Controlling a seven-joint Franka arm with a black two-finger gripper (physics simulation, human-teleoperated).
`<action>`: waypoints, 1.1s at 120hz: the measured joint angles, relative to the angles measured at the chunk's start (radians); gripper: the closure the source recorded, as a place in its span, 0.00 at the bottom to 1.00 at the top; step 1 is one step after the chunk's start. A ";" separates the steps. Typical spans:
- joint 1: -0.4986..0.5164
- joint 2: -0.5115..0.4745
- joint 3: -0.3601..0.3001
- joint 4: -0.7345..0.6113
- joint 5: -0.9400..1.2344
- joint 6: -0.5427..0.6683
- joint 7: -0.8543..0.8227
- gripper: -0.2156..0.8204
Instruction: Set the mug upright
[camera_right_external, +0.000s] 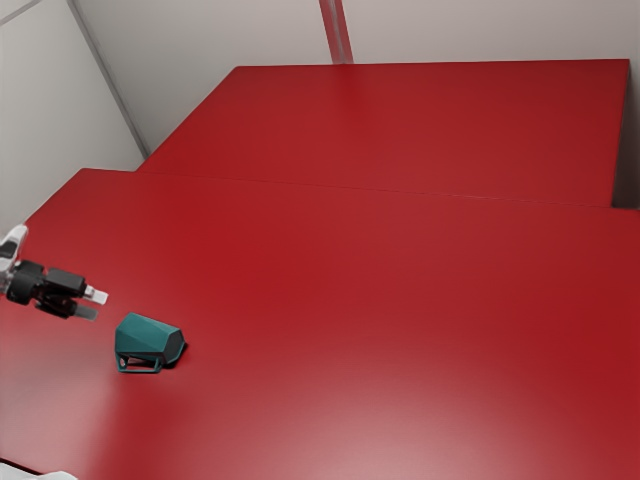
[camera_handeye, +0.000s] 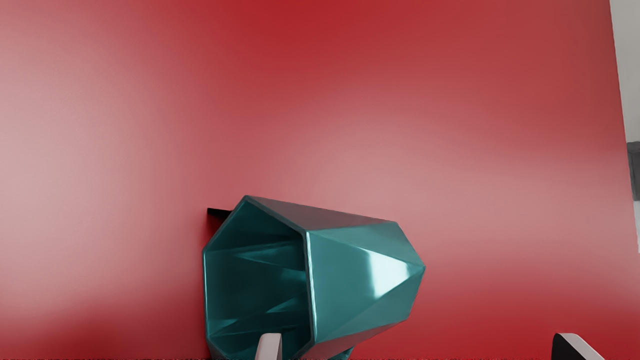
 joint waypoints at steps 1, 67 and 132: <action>0.001 0.002 0.000 0.000 0.000 -0.001 0.001 0.22; -0.004 0.093 0.000 0.019 0.053 -0.035 -0.004 0.22; -0.052 0.124 -0.008 0.027 0.049 -0.018 -0.011 0.22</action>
